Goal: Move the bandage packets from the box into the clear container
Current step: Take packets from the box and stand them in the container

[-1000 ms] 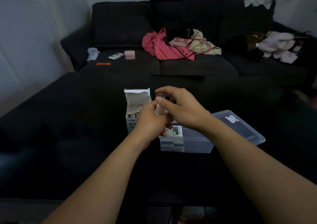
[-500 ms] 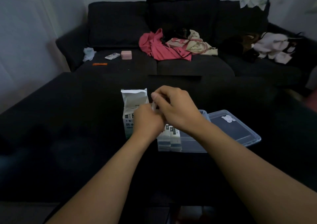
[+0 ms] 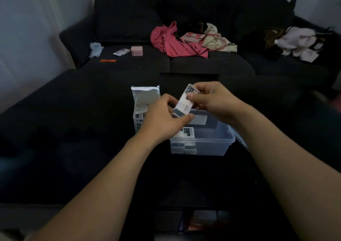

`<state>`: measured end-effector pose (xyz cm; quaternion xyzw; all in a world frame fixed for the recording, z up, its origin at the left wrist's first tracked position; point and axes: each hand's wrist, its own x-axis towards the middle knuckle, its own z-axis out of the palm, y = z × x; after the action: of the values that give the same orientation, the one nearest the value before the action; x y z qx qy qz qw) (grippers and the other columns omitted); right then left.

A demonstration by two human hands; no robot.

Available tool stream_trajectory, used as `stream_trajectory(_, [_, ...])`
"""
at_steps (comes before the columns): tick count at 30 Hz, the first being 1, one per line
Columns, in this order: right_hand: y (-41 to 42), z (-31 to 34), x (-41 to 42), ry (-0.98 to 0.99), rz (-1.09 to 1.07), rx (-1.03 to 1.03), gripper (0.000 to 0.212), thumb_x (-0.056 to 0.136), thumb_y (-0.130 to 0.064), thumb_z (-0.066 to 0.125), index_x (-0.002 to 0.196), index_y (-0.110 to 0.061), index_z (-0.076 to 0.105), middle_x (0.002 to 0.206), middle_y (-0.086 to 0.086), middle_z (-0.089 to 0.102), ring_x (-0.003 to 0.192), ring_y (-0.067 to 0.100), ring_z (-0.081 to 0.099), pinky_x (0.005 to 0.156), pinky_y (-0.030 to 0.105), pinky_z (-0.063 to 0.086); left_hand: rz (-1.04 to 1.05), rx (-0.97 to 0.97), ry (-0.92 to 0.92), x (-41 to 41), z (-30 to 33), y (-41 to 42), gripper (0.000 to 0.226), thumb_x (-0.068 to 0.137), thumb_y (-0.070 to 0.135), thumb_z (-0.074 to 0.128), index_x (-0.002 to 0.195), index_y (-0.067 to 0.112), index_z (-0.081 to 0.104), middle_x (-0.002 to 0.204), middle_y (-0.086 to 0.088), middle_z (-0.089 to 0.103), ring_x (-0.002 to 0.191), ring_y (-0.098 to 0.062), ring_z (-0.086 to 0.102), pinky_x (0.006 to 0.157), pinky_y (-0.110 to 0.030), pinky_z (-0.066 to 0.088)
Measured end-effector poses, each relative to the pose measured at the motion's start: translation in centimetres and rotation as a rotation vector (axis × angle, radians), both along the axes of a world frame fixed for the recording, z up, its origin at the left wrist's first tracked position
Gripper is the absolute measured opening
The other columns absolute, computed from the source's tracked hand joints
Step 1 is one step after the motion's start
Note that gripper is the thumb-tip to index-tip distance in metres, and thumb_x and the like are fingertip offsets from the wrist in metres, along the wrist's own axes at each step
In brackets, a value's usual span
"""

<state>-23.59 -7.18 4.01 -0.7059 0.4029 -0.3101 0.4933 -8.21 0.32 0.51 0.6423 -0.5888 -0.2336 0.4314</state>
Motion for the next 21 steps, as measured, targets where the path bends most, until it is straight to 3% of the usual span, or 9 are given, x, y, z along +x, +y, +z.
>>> stream_trajectory(3, [-1.6,-0.6,-1.7,0.211,-0.066,0.089,0.014,0.097,-0.005,0.059,0.105,0.0,0.069,0.096,0.015,0.072,0.088,0.021,0.065,0.077,0.029,0.054,-0.015,0.001,-0.016,1.0,0.0,-0.1,0.018,0.083,0.031,0.08,0.089,0.022,0.066,0.065,0.003,0.063,0.062,-0.011,0.06,0.067,-0.034,0.053])
stream_trajectory(7, [-3.1,-2.3,-2.1,0.525,-0.035,0.189,0.012,0.097,-0.012,0.061,0.102,-0.008,0.072,0.097,0.011,0.076,0.086,0.017,0.067,0.072,0.028,0.055,-0.106,0.125,-0.179,1.9,-0.7,-0.1,0.008,0.088,0.019,0.071,0.087,0.025,0.068,0.069,0.0,0.064,0.064,-0.011,0.058,0.066,-0.03,0.05])
stream_trajectory(10, [-3.2,-2.5,-1.4,0.589,0.003,0.264,0.014,0.097,-0.013,0.061,0.105,-0.008,0.071,0.099,0.01,0.075,0.082,0.014,0.066,0.067,0.025,0.053,-0.146,0.173,-0.268,1.9,-1.0,-0.2,0.009,0.09,0.018,0.069,0.093,0.026,0.069,0.071,0.004,0.062,0.067,-0.01,0.059,0.066,-0.028,0.048])
stream_trajectory(17, [-2.9,-3.6,0.5,0.613,0.046,0.355,0.014,0.095,-0.01,0.062,0.109,-0.01,0.067,0.105,0.01,0.072,0.095,0.019,0.07,0.078,0.029,0.058,-0.172,0.168,-0.312,2.1,-1.1,-0.5,0.008,0.092,0.02,0.068,0.098,0.024,0.07,0.071,0.003,0.063,0.068,-0.011,0.062,0.068,-0.031,0.053])
stream_trajectory(21, [-2.4,-3.9,1.1,0.687,0.051,0.269,0.018,0.092,-0.006,0.066,0.107,-0.015,0.064,0.103,0.008,0.068,0.091,0.018,0.067,0.08,0.03,0.059,-0.179,0.151,-0.323,2.0,-1.1,-0.4,0.008,0.093,0.019,0.068,0.1,0.022,0.07,0.071,0.002,0.063,0.066,-0.011,0.06,0.068,-0.029,0.053])
